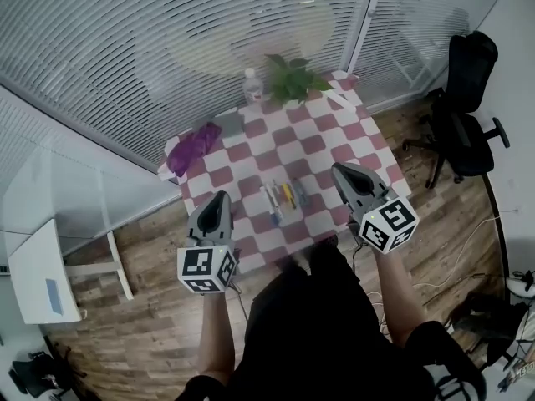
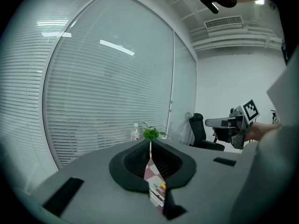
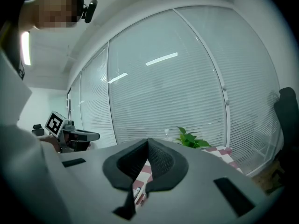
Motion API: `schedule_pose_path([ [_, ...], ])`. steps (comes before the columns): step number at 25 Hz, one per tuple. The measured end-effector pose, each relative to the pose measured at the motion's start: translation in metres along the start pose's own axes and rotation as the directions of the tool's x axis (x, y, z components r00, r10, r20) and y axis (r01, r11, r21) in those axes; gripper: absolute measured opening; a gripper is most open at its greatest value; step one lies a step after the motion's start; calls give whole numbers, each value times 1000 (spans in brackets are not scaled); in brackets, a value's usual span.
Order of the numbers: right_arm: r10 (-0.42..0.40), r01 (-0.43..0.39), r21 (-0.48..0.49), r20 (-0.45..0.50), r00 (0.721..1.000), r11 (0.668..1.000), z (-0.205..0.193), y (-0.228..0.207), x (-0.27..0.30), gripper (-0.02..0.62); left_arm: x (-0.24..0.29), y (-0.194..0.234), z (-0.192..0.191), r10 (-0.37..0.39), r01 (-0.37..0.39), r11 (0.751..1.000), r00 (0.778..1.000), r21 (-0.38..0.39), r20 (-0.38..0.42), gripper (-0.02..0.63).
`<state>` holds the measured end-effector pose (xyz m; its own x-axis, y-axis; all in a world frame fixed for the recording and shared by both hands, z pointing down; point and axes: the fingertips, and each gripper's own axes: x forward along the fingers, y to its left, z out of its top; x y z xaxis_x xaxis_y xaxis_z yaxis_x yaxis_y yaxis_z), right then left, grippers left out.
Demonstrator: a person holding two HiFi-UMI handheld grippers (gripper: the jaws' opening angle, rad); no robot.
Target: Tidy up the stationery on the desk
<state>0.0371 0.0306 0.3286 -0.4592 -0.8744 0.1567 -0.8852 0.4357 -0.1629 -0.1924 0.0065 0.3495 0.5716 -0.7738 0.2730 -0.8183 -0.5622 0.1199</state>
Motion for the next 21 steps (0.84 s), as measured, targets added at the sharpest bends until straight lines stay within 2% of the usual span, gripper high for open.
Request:
schedule_pose_path([
  [21,24,-25,-57,-8,1000,998,4,8,-6,20,-8,0,-5,24,-24,1000,1000,-11,-5,40],
])
